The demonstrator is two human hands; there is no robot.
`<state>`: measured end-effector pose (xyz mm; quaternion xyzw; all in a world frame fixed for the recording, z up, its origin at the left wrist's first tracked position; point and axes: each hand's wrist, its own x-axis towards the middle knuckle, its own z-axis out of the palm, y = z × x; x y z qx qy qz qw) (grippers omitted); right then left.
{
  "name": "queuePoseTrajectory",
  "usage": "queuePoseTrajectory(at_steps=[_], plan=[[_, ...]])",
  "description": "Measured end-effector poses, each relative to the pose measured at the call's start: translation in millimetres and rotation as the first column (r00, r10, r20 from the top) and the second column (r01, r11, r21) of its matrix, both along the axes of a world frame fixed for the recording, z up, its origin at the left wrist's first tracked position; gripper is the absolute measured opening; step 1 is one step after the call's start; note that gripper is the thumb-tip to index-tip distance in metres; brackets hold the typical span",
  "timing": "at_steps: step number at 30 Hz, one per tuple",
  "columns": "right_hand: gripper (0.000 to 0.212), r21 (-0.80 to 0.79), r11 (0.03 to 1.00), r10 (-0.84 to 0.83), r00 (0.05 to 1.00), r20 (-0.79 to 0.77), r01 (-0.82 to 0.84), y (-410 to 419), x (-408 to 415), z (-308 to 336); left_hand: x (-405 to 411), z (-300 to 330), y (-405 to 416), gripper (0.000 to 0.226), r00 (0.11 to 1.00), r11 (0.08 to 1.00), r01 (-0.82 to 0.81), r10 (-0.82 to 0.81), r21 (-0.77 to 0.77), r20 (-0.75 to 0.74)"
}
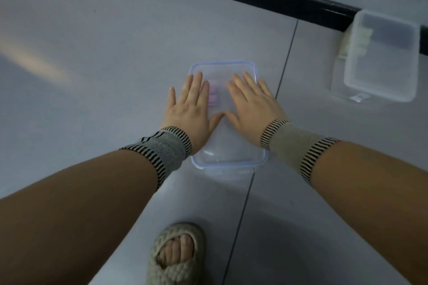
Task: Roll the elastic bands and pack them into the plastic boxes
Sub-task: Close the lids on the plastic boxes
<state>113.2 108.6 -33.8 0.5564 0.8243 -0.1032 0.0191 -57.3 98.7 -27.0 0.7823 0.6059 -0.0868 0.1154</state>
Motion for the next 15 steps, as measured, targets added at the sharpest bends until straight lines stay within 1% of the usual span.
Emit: queuePoseTrajectory(at_steps=[2,4,5,7,11,13,15], plan=[[0.075,-0.046,0.998,0.048,0.999,0.022,-0.047,-35,18,7,2,8,-28,0.084,0.991,0.991,0.132,-0.133,-0.019,-0.028],[0.085,-0.169,0.982,0.093,0.993,0.076,-0.079,-60,27,9,2,7,-56,0.089,0.965,0.967,0.242,-0.248,-0.081,-0.078],[0.091,-0.218,0.973,0.101,0.991,0.089,-0.08,-67,27,8,2,4,-65,0.091,0.959,0.959,0.255,-0.267,-0.12,-0.091],[0.104,-0.237,0.969,0.093,0.991,0.1,-0.068,-73,25,5,2,-2,-71,0.093,0.962,0.958,0.234,-0.253,-0.167,-0.103],[0.121,-0.264,0.961,0.13,0.977,0.166,-0.083,-75,24,2,6,-7,-72,0.096,0.948,0.951,0.251,-0.279,-0.18,-0.156],[0.124,-0.27,0.956,0.172,0.964,0.204,-0.113,-74,26,2,5,-8,-73,0.097,0.944,0.951,0.251,-0.281,-0.179,-0.174],[0.119,-0.241,0.962,0.179,0.96,0.216,-0.125,-75,26,0,5,-9,-72,0.097,0.935,0.949,0.266,-0.297,-0.17,-0.192]])
